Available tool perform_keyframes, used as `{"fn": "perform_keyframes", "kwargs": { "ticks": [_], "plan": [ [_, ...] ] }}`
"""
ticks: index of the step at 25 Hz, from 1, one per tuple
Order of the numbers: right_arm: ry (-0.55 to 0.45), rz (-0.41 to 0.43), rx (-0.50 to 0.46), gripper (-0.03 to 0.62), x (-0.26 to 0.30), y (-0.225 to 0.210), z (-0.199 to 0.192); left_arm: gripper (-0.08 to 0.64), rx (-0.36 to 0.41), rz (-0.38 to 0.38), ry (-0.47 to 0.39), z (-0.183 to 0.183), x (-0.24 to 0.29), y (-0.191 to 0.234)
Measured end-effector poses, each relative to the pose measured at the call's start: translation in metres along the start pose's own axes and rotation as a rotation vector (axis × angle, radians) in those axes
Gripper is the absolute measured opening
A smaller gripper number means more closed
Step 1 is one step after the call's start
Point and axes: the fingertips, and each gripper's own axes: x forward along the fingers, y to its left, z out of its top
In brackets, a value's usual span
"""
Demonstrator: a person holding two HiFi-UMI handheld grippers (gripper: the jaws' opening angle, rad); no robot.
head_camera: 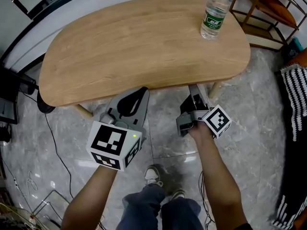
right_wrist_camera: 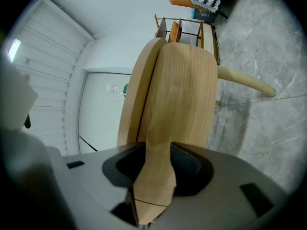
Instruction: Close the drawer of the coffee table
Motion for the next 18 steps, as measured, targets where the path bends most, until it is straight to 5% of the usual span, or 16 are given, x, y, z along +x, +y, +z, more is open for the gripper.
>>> {"fn": "perform_keyframes", "kwargs": {
  "ticks": [8,11,15,18],
  "plan": [
    [0.066,-0.095,-0.053,0.141,-0.057,0.034,0.015,0.008,-0.019,-0.031,0.034,0.038,-0.027,-0.031],
    [0.104,-0.112,-0.112,0.141,-0.073,0.075,0.024,0.008,-0.031,-0.034,0.043,0.067,-0.044,-0.039],
    [0.196,-0.006,-0.219,0.141,-0.077,0.16,0.033,0.008,-0.057,-0.032,0.051,0.112,-0.071,-0.044],
    [0.268,-0.039,-0.287,0.139,-0.089,0.212,0.04,0.008,-0.07,-0.015,0.07,0.151,-0.095,-0.046]
  ]
}}
